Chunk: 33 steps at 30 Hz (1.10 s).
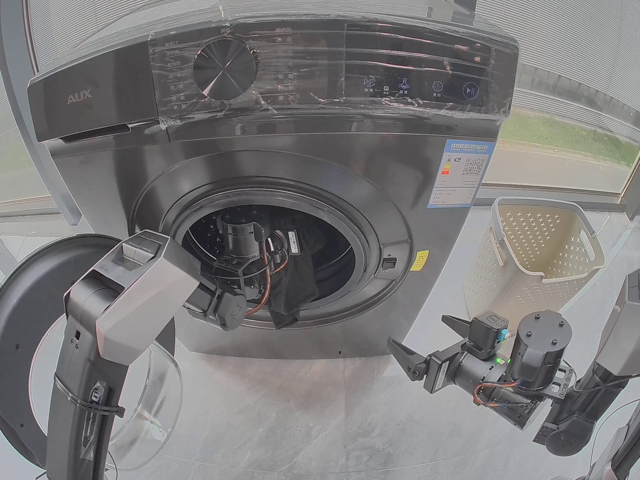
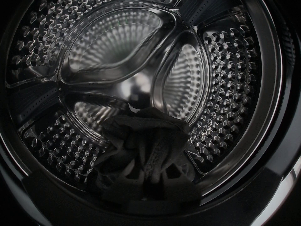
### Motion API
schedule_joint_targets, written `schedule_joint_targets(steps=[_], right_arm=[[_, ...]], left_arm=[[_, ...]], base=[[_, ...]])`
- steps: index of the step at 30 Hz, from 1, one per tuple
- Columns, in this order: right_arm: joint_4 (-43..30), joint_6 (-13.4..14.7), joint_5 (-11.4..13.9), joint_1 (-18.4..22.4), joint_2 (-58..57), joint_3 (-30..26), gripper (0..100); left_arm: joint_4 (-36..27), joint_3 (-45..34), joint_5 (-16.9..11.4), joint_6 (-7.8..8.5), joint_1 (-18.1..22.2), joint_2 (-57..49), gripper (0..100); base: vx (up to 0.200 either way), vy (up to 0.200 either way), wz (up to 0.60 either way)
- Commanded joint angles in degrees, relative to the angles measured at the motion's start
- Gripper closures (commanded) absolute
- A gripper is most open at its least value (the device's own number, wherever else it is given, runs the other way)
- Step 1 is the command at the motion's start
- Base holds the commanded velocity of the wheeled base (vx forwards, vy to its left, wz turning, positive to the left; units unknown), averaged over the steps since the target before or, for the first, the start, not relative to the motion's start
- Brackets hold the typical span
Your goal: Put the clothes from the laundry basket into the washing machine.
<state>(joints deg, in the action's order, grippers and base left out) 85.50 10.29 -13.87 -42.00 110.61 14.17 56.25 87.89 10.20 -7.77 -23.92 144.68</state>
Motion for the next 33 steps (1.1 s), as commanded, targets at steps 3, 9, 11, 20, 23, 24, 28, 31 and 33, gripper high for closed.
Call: schedule_joint_targets(steps=[3,9,11,20,23,24,28,31,33], right_arm=[[0.01,-0.01,-0.01,-0.02,-0.13,0.16,0],[0.01,-0.09,0.07,-0.02,-0.13,0.16,0],[0.01,-0.01,0.07,-0.1,-0.13,0.16,0],[0.1,-0.01,0.16,-0.1,-0.13,0.16,0],[0.1,-0.01,0.16,-0.1,-0.13,0.16,0],[0.1,-0.09,0.16,-0.02,-0.13,0.16,0],[0.1,-0.01,0.16,-0.02,-0.13,0.16,0],[0.1,-0.01,0.25,-0.02,-0.13,0.16,0],[0.1,-0.01,0.25,-0.02,-0.13,0.16,0]], left_arm=[[1.06,-1.85,0.17,-0.67,-0.25,-0.01,0],[-1.23,-12.31,-1.33,-0.58,-1.57,-3.53,0],[-2.02,-15.91,-2.82,-0.5,-1.92,-3.88,0],[-2.19,-19.52,-4.05,0.03,-2.01,-1.15,0],[-1.58,-18.02,-3.88,0.03,-1.75,0.61,0],[-1.49,-17.41,-3.61,0.03,-1.66,1.22,100],[-1.49,-15.56,-3.44,-0.06,-1.57,1.92,100],[-1.49,-14.33,-3.26,-0.14,-1.66,1.75,100],[-1.58,-13.8,-3.26,-0.23,-1.66,1.57,100]], base=[[0.0,0.0,0.0],[0.0,0.0,0.0],[0.0,0.0,0.0],[0.0,0.0,0.0],[0.0,0.0,0.0],[0.0,0.0,0.0],[0.0,0.0,0.0],[0.0,0.0,0.0],[0.0,0.0,0.0]])
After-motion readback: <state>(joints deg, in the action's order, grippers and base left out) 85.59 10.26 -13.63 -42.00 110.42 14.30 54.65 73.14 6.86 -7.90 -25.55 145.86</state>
